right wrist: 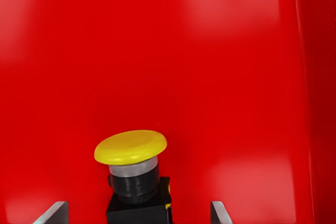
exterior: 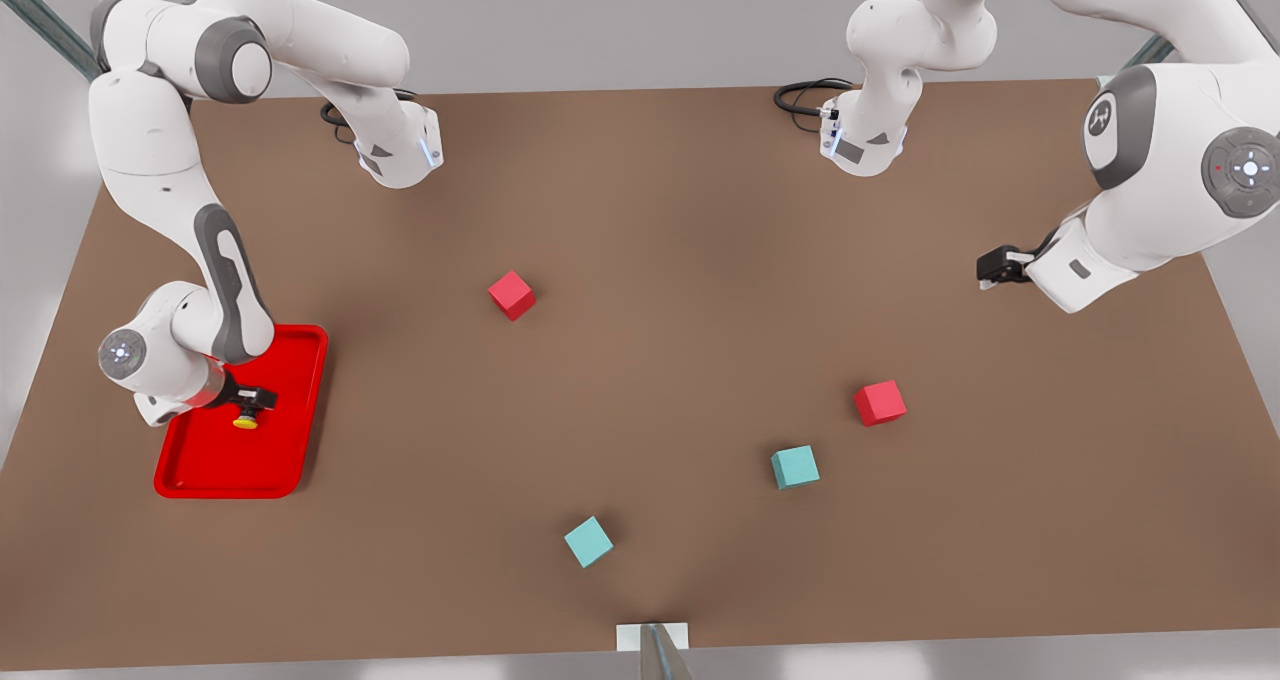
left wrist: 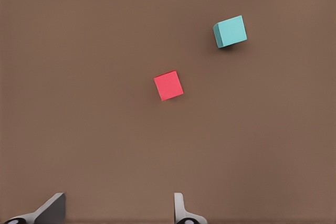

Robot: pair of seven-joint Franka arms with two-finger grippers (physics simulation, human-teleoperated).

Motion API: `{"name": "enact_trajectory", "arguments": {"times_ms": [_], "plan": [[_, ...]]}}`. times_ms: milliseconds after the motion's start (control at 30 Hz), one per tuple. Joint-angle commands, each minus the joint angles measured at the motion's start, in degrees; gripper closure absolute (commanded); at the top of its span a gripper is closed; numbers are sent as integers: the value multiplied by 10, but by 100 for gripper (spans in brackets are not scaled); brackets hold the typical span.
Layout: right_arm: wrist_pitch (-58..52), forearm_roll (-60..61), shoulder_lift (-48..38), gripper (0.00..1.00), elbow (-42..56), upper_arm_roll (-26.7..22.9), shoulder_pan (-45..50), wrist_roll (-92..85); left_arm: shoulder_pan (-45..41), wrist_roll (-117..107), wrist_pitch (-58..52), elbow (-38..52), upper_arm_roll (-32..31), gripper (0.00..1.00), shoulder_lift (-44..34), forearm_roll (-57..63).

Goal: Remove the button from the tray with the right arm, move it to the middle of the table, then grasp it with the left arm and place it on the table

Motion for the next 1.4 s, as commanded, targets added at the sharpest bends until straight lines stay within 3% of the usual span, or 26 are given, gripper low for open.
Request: {"name": "enact_trajectory", "arguments": {"times_ms": [0,100,133,167,267,867,1033,1233,1367], "plan": [[10,1,0,0,-1,0,-1,4,0,1,0,0,0,0,-1,0],[9,1,3,0,-1,0,-2,3,0,1,-1,0,0,0,-1,0],[9,1,3,6,-1,0,-5,3,0,1,-1,0,0,0,-1,0],[9,1,4,34,-1,0,-5,4,0,1,-1,0,0,0,-1,0],[7,1,5,44,-1,0,-6,3,0,1,-1,0,0,0,-1,0],[-2,-2,7,45,2,1,-2,-7,1,1,0,0,1,0,-1,0],[-66,1,-38,45,5,17,2,-9,2,2,1,0,1,0,2,0],[-54,0,-37,45,5,17,9,-13,4,2,2,0,1,0,3,-1],[-56,1,-98,46,4,16,70,-4,4,1,3,0,1,0,4,-1]]}}
